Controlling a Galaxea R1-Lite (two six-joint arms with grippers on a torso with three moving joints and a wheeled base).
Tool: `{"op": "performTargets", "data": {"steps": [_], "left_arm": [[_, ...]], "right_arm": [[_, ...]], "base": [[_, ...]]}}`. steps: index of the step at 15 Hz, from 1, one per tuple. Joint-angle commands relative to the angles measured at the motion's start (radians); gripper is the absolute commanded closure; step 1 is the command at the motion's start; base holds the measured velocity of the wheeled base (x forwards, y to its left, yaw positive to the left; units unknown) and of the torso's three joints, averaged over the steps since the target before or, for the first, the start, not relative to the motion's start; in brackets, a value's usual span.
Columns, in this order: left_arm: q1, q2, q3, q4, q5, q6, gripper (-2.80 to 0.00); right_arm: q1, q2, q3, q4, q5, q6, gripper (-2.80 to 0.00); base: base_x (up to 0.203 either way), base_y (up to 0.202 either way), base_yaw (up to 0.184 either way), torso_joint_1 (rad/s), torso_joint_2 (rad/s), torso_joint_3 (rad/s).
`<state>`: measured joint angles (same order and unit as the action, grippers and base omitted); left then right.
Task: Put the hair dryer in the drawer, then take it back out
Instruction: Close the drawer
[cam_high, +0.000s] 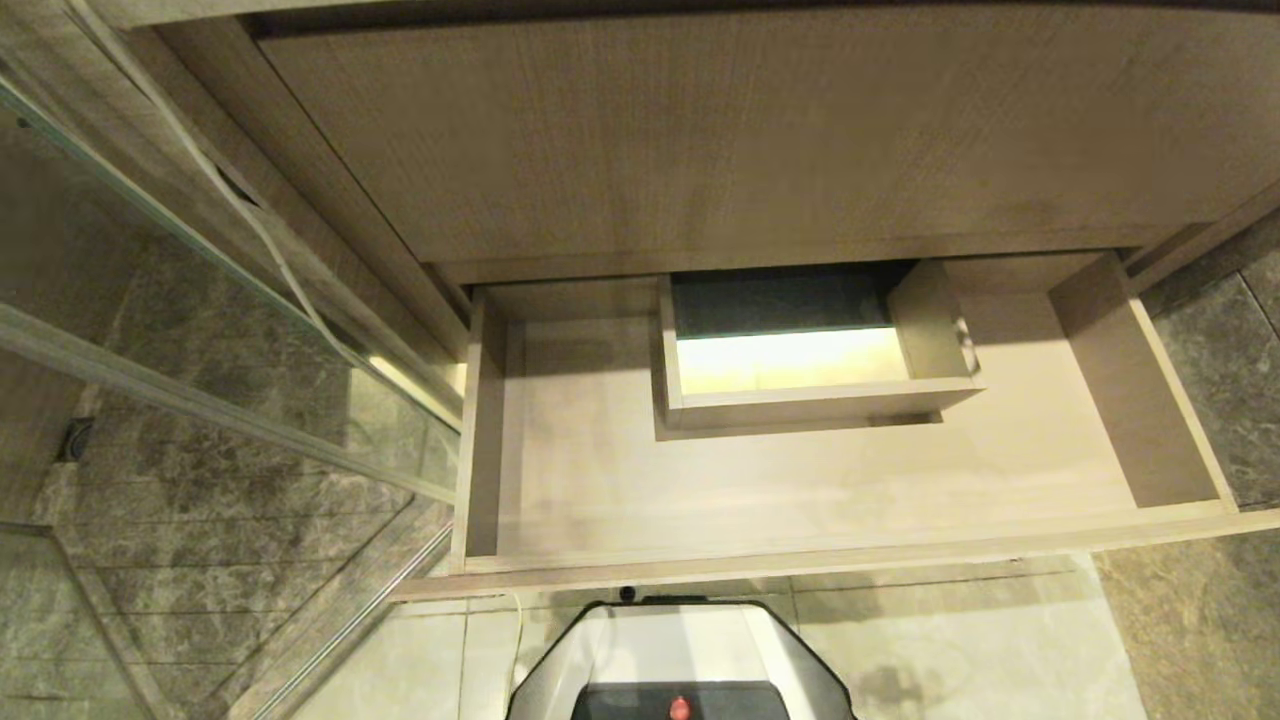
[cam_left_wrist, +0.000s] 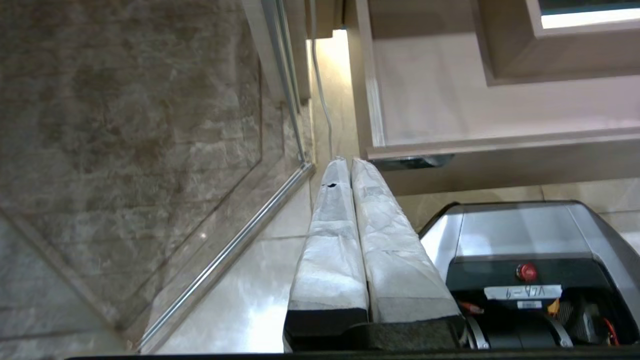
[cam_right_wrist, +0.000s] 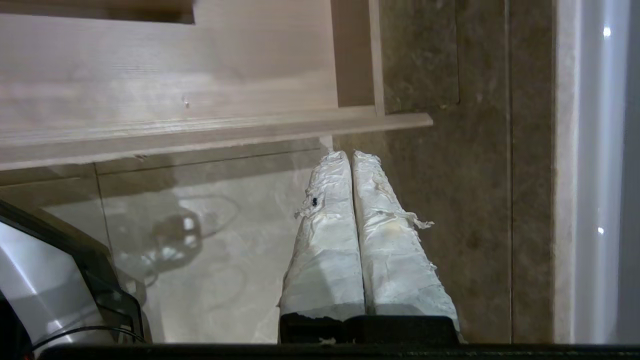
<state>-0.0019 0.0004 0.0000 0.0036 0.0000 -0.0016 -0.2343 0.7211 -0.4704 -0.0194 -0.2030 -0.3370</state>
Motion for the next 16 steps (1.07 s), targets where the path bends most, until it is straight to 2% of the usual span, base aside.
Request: {"op": "performTargets", "data": {"steps": [1,10,14,16], "left_arm": [[0.0,0.0,0.002,0.001,0.0,0.0,0.0],[0.0,0.0,0.002,0.001,0.0,0.0,0.0],[0.0,0.0,0.0,0.001,0.0,0.0,0.0],[0.0,0.0,0.002,0.001,0.0,0.0,0.0]], "right_arm": [[0.0,0.0,0.003,0.003,-0.001,-0.002,0.0],[0.007,0.017,0.016,0.003,-0.001,0.001,0.0],[0.007,0.035,0.046,0.004,-0.002,0.0,0.0],[0.007,0.055,0.05,0.025,-0.028,0.009,0.0]], "base": [[0.0,0.0,0.0,-0.093,0.44,0.354],[0.0,0.0,0.0,-0.028,0.38,0.347],[0.0,0.0,0.0,0.076,0.19,0.29],[0.0,0.0,0.0,0.123,0.06,0.2]]}}
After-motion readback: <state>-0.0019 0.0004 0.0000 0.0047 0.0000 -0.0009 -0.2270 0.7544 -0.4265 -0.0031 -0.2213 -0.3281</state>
